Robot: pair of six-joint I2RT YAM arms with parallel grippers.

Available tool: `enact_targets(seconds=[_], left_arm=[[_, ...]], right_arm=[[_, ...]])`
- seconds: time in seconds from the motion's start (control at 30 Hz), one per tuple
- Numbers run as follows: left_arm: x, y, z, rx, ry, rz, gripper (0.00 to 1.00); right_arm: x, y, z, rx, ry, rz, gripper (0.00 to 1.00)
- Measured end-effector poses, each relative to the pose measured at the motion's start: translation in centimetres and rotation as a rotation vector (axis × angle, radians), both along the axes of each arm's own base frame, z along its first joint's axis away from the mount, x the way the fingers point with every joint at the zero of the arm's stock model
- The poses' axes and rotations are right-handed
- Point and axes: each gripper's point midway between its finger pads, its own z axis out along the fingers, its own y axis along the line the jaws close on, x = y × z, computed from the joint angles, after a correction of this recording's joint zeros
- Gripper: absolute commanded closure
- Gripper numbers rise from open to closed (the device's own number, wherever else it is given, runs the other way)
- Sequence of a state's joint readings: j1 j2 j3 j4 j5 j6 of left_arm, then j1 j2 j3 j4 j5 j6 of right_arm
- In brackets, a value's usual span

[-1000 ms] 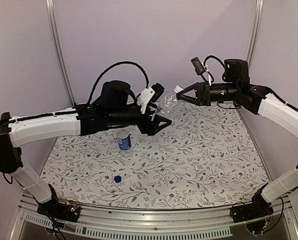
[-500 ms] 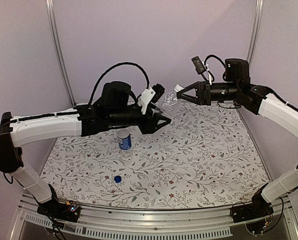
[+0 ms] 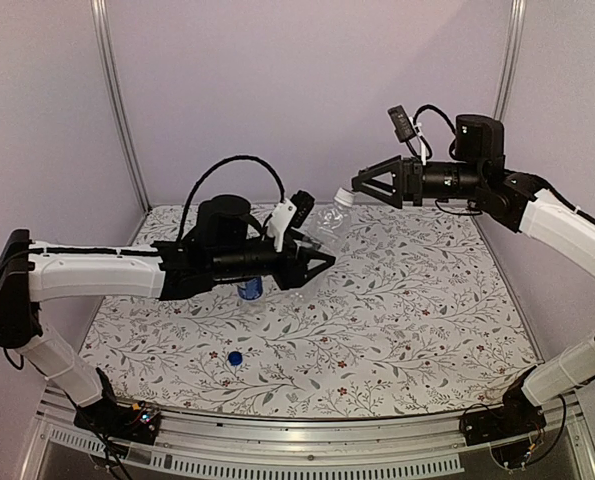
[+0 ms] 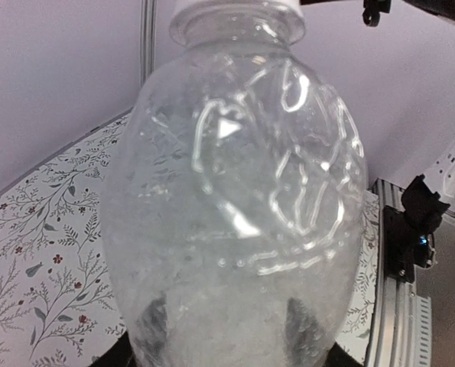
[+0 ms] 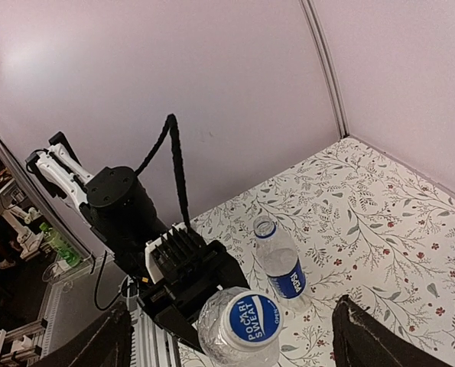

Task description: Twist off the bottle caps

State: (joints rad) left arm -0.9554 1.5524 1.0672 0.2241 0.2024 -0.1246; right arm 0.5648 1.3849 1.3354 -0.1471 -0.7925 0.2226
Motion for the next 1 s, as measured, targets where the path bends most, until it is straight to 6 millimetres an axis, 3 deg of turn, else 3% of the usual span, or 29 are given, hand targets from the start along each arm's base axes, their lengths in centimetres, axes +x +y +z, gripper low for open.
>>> enact_targets(seconds=[0.17, 0.4, 0.53, 0.77, 1.0], left_arm=[[-0.3, 0.2, -0.6, -0.066, 0.021, 0.007, 0.6], [-1.2, 0.4, 0.0, -0.178, -0.014, -0.031, 0.6], [-1.9, 0.4, 0.6, -0.229, -0.047, -0.066, 0.6], [-2.7, 0.5, 2.4, -0.308, -0.103, -0.107, 0.61], [-2.7, 0.4, 2.2, -0.313, -0.111, -0.115, 0.61]], right_arm=[[0.0, 0.9, 0.7, 0.022, -0.013, -0.022, 0.16], [-1.3, 3.7, 0.2, 0.02, -0.037, 0.006, 0.22], [-2.3, 4.7, 0.0, 0.011, -0.062, 0.031, 0.33], [-2.4, 5.1, 0.3, 0.008, -0.102, 0.041, 0.48], [-2.6, 5.2, 0.5, 0.007, -0.12, 0.052, 0.57]])
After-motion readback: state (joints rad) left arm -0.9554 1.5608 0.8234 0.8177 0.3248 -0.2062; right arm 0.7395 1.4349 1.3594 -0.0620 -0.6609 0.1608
